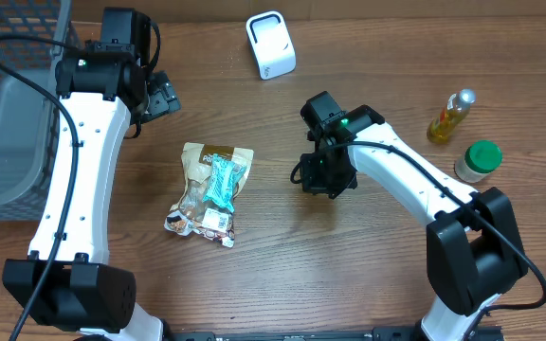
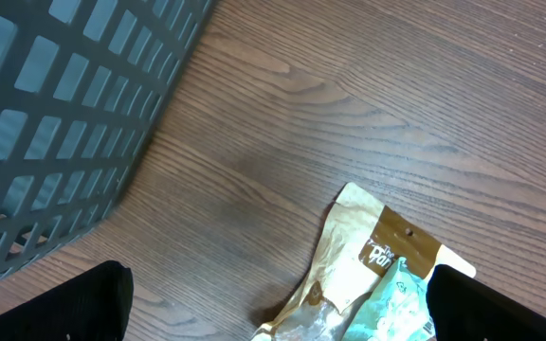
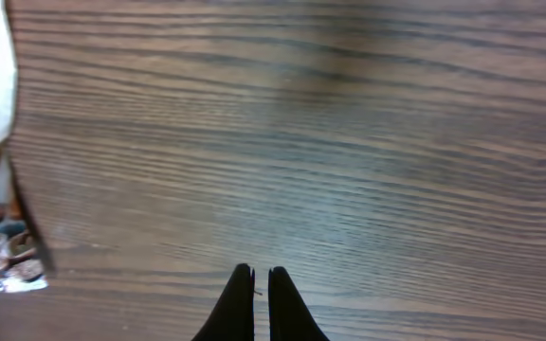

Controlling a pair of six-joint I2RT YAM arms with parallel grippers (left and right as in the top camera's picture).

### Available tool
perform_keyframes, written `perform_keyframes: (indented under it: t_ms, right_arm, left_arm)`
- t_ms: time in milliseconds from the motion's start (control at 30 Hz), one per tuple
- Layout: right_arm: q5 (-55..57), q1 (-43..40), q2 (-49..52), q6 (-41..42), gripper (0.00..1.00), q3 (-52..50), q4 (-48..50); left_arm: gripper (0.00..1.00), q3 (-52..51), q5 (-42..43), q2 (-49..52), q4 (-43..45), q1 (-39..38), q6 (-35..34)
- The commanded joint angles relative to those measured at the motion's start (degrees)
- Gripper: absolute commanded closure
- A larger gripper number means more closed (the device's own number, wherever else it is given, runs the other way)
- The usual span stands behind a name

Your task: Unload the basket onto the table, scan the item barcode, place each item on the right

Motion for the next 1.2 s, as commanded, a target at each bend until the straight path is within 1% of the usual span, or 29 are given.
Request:
perform_keyframes:
  t_ms: [0,100,167,200,300,333,367,400,433,467,500,533,600,733,767,900,967,1033,1167]
  right_arm:
    - [4.81,0.0,-0.59,-0.48,0.96,-0.92,0.44]
    - [5.38,0.0,-0.59,-0.48,0.96,-2.71,3.02]
    - [3.34,0.0,-0.57,-0.46,0.96,-3.37,4.52]
    - [0.35,0.0,-0.59,-0.46,0.96,-3.37,5.29]
    - [-14.95,0.0,-0.59,-0.46,0.87,-3.06,8.94]
    - [-21.05,0.04,-0.59,-0.42,0.82,-3.06,11.28]
    - [-24.33,0.28,-0.59,0.0,0.77,-3.08,13.42]
    - [-25.27,0.63,-0.59,0.55,0.66,-3.08,15.37]
    - [-24.83,1.05,-0.59,1.64,0.53,-3.08,17.25]
    - [-23.26,1.55,-0.59,3.37,0.46,-3.08,19.3]
    - [-21.27,2.03,-0.55,5.51,0.41,-3.17,21.16]
    - [-19.61,2.54,-0.42,7.5,0.39,-3.17,22.58]
    - [-17.14,3.82,-0.02,10.88,0.37,-3.17,25.81]
    - [-14.05,6.47,1.6,15.98,0.37,-3.17,30.75]
    - [-13.99,7.13,2.23,17.07,0.38,-3.17,32.02]
    - [-13.53,9.18,5.16,20.28,0.49,-3.17,36.04]
    - [-12.87,10.14,6.91,22.51,0.5,-3.17,37.27]
    - [-12.94,10.78,8.48,24.15,0.52,-3.17,38.12]
    - [-12.98,11.96,10.29,24.24,0.57,-3.17,40.17]
  left_arm:
    - [0.0,1.07,-0.79,-0.76,0.09,-0.37,1.07]
    - [0.0,1.07,-0.79,-0.76,0.09,-0.37,1.07]
    - [0.0,1.07,-0.79,-0.76,0.09,-0.37,1.07]
    - [0.0,1.07,-0.79,-0.76,0.09,-0.37,1.07]
    - [0.0,1.07,-0.76,-0.76,0.09,-0.37,1.07]
    - [0.01,1.07,-0.79,-0.76,0.09,-0.37,1.07]
    - [0.0,1.07,-0.79,-0.76,0.09,-0.37,1.07]
    - [0.0,1.07,-0.79,-0.76,0.09,-0.37,1.07]
    - [0.0,1.07,-0.79,-0.76,0.09,-0.37,1.07]
    - [0.0,1.07,-0.79,-0.76,0.07,-0.37,1.07]
    - [0.0,1.07,-0.79,-0.76,0.07,-0.39,1.07]
    - [0.0,1.07,-0.79,-0.76,0.07,-0.42,1.07]
    - [0.0,1.07,-0.79,-0.76,0.09,-0.42,1.07]
    - [0.0,1.07,-0.79,-0.76,0.09,-0.42,1.07]
    - [0.0,1.07,-0.79,-0.76,0.09,-0.42,1.07]
    - [0.0,1.07,-0.76,-0.76,0.09,-0.42,1.07]
    - [0.0,1.07,-0.79,-0.76,0.07,-0.42,1.07]
    - [0.0,1.07,-0.79,-0.76,0.09,-0.42,1.07]
    - [0.01,1.07,-0.79,-0.76,0.09,-0.42,1.07]
